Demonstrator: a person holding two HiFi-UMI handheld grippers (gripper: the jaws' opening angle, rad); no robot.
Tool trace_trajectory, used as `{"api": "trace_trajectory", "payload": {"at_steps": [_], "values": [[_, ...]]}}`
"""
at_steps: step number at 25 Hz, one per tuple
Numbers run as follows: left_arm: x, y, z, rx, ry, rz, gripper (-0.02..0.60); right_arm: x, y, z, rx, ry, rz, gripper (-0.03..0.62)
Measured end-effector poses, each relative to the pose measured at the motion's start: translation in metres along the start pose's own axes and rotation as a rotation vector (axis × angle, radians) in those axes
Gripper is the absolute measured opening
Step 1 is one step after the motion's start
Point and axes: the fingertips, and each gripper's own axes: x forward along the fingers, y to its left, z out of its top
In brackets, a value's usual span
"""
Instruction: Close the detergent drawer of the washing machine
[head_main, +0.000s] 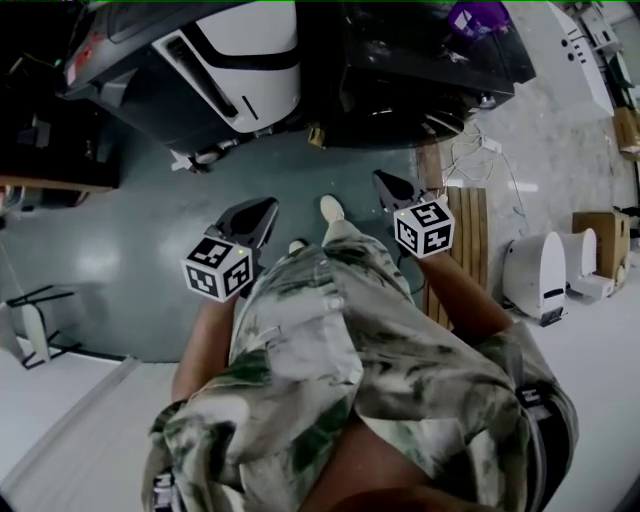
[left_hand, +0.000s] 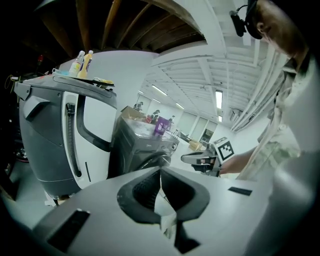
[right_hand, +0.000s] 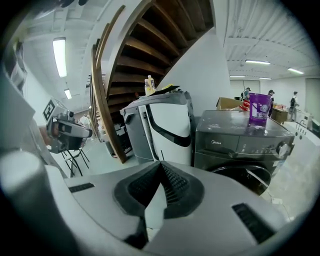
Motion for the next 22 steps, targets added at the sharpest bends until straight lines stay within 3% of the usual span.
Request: {"api": "trace_trajectory", "payload": {"at_steps": [22], "values": [[-0.065,0.013,-0.035,-0.020,-0.031,0.032,0.028,-0.021,0.083,0.006,-0.052,0.004,0.071,0.021]]}}
